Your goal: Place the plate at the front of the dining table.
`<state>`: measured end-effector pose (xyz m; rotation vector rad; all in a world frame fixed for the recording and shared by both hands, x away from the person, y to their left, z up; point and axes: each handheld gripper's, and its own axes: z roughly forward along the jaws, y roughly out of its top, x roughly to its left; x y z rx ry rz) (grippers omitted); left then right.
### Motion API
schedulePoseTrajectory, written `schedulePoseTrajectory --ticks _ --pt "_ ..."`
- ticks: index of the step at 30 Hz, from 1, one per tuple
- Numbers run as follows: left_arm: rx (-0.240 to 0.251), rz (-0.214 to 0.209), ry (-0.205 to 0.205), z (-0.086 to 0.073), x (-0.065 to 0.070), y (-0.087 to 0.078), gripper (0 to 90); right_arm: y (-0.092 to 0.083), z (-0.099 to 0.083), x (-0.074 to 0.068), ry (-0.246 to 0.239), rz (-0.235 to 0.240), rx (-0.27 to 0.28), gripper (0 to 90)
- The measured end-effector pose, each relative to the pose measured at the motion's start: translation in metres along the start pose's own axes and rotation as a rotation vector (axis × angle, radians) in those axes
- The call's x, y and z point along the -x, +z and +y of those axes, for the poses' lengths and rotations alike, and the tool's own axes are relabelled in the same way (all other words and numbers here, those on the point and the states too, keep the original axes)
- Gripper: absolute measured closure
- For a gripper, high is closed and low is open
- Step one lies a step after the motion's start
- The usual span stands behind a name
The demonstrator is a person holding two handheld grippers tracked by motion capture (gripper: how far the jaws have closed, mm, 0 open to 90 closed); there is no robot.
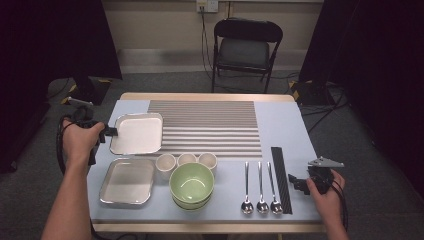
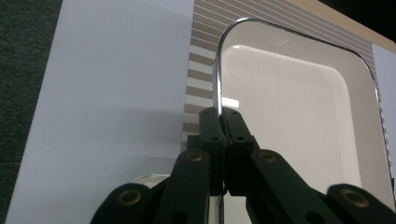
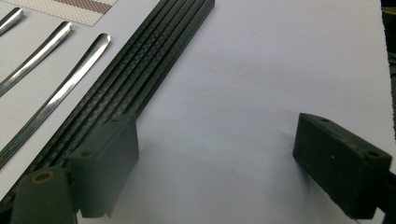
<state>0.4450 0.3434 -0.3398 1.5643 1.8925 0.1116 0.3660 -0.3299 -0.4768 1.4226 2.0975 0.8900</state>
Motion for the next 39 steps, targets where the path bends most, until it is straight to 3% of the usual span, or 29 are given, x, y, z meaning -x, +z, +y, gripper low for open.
schedulePoseTrajectory --ticks 14,17,18,33,39 --pt "-0.006 -0.003 0.018 0.011 0.016 0.009 88.9 0.0 0.0 0.0 0.001 0.001 0.0 13.2" --pt "-0.002 -0.017 0.0 0.012 0.019 0.013 88.9 0.0 0.0 0.0 0.0 0.001 0.0 13.2" --pt "-0.011 -0.011 0.016 0.013 0.019 0.014 88.9 0.0 0.0 0.0 0.001 0.001 0.0 13.2" --pt "-0.009 -0.038 0.006 0.019 0.039 0.028 88.9 0.0 0.0 0.0 0.0 0.001 0.001 13.2" --pt "-0.017 -0.024 0.02 0.02 0.043 0.031 88.9 0.0 0.0 0.0 0.0 0.001 0.001 13.2"
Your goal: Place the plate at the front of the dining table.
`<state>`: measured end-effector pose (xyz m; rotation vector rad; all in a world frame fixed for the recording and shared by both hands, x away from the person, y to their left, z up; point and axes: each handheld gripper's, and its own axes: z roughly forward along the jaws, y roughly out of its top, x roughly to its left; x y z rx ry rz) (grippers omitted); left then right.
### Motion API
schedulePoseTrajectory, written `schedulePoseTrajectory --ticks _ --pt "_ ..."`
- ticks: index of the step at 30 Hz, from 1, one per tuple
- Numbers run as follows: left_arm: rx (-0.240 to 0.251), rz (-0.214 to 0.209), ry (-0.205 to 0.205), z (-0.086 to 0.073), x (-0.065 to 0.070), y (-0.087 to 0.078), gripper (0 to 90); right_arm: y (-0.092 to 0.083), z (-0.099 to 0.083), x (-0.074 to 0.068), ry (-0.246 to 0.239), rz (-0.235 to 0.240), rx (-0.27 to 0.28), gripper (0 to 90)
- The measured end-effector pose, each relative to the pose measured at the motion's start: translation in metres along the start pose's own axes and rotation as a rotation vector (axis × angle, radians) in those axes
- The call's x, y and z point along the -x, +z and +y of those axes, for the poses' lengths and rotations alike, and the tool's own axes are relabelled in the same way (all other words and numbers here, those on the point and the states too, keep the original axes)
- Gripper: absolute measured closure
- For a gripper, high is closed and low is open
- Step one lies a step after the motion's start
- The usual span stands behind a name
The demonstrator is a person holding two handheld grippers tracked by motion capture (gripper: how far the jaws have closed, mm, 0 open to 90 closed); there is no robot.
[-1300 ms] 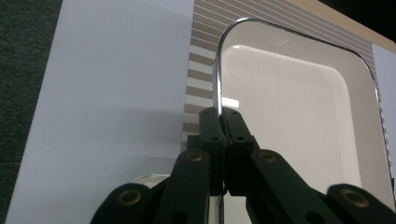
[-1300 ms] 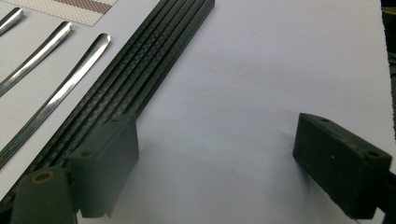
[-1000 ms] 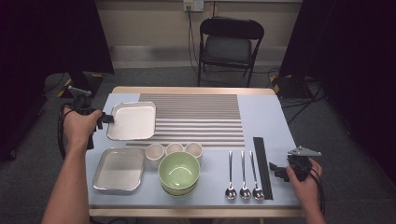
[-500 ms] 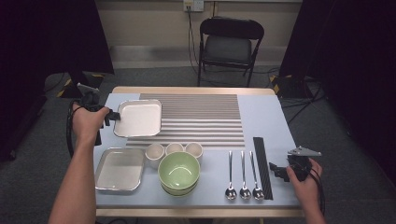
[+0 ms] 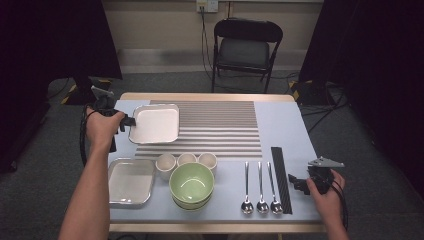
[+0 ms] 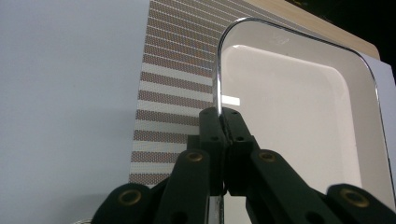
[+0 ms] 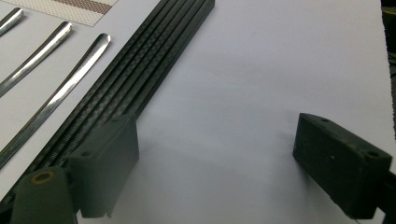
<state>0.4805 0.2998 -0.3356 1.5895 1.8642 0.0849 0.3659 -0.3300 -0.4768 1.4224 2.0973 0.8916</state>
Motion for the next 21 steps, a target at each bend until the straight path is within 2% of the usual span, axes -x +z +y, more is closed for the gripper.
schedulePoseTrajectory --ticks 2,5,7,13,15,20,21 --pt "0.007 -0.005 -0.008 0.0 0.002 0.001 88.9 0.0 0.0 0.0 0.001 0.001 0.0 13.2" --pt "0.004 -0.005 0.003 0.001 0.005 0.001 88.9 0.0 0.0 0.0 0.0 0.0 0.0 13.2" --pt "0.008 -0.019 -0.005 0.001 0.006 0.002 88.9 0.0 0.0 0.0 0.0 0.0 0.0 13.2" --pt "-0.001 -0.013 0.004 0.002 0.009 0.007 88.9 0.0 0.0 0.0 0.0 0.0 0.0 13.2" --pt "0.007 -0.007 -0.008 0.002 0.012 0.009 88.9 0.0 0.0 0.0 0.0 0.0 0.0 13.2" --pt "0.0 -0.01 -0.005 0.003 0.016 0.013 88.9 0.0 0.0 0.0 0.0 0.001 0.0 13.2" --pt "-0.004 -0.009 0.005 0.003 0.016 0.014 88.8 0.0 0.0 0.0 0.0 0.001 0.0 13.2"
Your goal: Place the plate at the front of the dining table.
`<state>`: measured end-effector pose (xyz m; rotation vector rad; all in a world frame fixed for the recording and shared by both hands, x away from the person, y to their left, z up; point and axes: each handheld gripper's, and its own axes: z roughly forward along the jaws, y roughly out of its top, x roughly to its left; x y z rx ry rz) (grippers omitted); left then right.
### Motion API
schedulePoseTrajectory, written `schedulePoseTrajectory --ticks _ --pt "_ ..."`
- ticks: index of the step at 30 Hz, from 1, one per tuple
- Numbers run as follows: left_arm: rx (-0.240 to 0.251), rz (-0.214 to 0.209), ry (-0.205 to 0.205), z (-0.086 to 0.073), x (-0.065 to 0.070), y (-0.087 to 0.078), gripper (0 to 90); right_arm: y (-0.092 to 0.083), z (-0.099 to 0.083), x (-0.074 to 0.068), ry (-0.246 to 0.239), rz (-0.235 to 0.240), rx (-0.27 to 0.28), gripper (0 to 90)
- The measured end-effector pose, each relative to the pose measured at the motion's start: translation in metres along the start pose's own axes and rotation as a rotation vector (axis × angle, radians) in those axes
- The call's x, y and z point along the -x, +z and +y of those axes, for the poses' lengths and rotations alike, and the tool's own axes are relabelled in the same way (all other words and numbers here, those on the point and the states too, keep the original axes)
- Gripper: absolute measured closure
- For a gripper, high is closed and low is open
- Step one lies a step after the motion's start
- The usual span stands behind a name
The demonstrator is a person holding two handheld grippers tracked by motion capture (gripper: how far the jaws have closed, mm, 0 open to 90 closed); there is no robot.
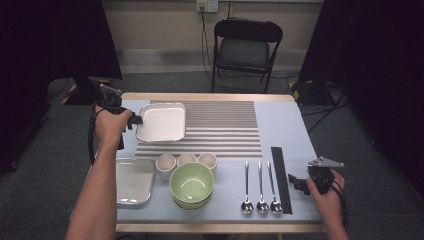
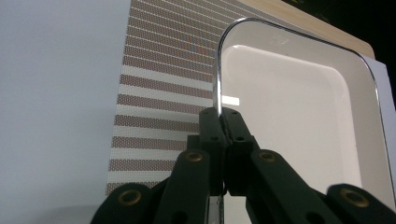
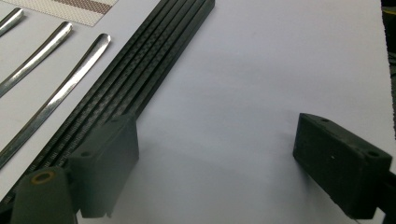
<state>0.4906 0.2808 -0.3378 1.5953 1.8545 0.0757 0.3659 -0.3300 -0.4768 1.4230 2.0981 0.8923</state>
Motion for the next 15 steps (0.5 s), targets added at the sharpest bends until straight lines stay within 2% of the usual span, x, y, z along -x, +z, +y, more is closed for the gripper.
schedulePoseTrajectory --ticks 4,7,10,12,14,15 --pt "0.007 0.005 -0.01 0.0004 0.0026 0.0031 88.9 -0.0001 -0.0001 0.0 -0.002 0.0 0.001 13.2" --pt "0.001 -0.003 0.001 0.001 0.0032 0.0044 88.8 0.0 0.0 0.0 -0.001 -0.001 0.0 13.2" --pt "0.017 0.006 -0.006 0.0017 0.0058 0.0065 88.9 0.0 0.0 0.0 -0.001 -0.001 0.001 13.2" --pt "0.011 0.012 0.002 0.0025 0.0068 0.0076 88.9 0.0 0.0 0.0 -0.001 -0.001 0.0 13.2" --pt "0.017 0.001 -0.004 0.0031 0.0093 0.0096 88.8 0.0 0.0 0.0 -0.001 -0.001 0.001 13.2" --pt "0.009 0.002 0.005 0.0036 0.0098 0.01 88.9 0.0 0.0 0.0 0.0 0.0 0.0 13.2"
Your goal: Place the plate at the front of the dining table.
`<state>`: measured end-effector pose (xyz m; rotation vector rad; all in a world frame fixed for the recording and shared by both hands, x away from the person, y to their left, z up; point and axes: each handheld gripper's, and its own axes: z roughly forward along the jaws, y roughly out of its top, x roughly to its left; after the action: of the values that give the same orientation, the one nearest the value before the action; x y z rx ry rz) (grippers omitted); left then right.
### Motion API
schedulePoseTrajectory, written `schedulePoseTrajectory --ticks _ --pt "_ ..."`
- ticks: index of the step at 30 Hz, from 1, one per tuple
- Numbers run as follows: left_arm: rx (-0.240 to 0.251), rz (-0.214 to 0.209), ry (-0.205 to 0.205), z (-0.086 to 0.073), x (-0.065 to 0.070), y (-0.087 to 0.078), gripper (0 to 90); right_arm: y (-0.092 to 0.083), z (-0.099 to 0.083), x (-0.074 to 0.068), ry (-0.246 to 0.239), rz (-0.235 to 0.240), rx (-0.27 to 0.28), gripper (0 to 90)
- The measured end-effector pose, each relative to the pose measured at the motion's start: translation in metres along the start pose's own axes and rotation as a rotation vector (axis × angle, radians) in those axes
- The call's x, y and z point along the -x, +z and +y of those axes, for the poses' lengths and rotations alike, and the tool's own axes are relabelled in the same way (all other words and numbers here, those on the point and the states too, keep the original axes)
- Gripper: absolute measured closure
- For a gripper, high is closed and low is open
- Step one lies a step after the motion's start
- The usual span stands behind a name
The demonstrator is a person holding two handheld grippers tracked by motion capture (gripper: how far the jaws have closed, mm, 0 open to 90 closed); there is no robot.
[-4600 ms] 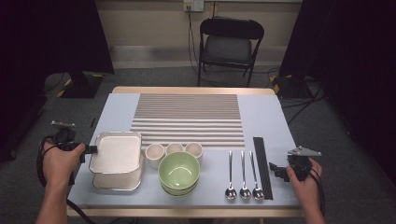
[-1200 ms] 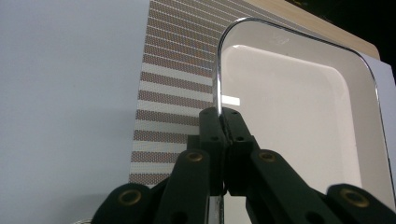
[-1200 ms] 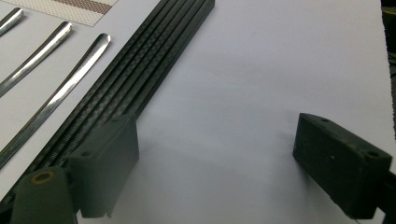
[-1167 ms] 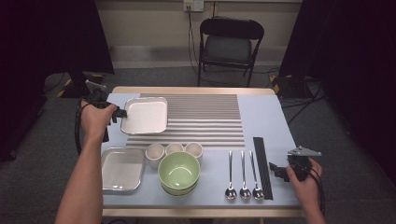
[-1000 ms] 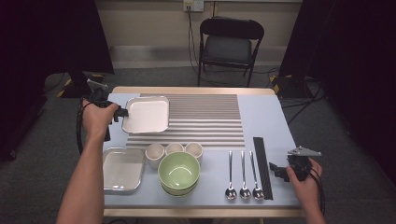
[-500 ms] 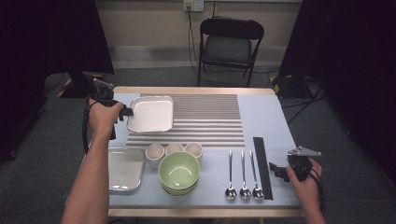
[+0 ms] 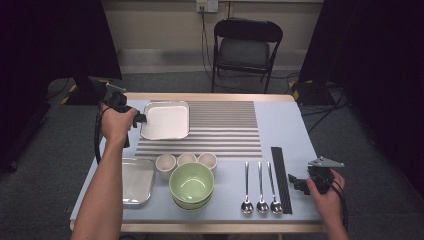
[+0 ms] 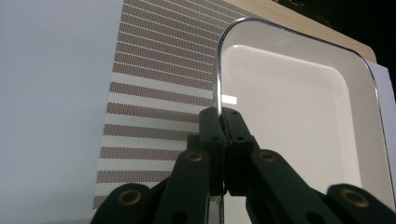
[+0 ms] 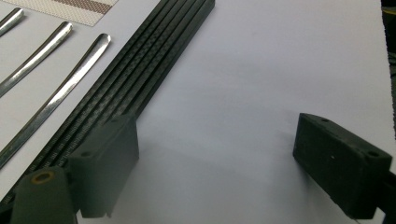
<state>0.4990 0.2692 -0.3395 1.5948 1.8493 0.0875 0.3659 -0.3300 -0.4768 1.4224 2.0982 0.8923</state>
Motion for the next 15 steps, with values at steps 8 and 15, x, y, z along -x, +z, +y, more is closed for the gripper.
schedulePoseTrajectory --ticks 8,15 --pt "-0.001 0.002 -0.005 0.002 0.008 0.008 88.9 0.0 0.0 0.0 0.0 -0.001 0.0 13.2" --pt "-0.003 0.003 -0.001 0.003 0.014 0.016 88.9 0.0 0.0 0.0 0.001 0.0 0.0 13.2"
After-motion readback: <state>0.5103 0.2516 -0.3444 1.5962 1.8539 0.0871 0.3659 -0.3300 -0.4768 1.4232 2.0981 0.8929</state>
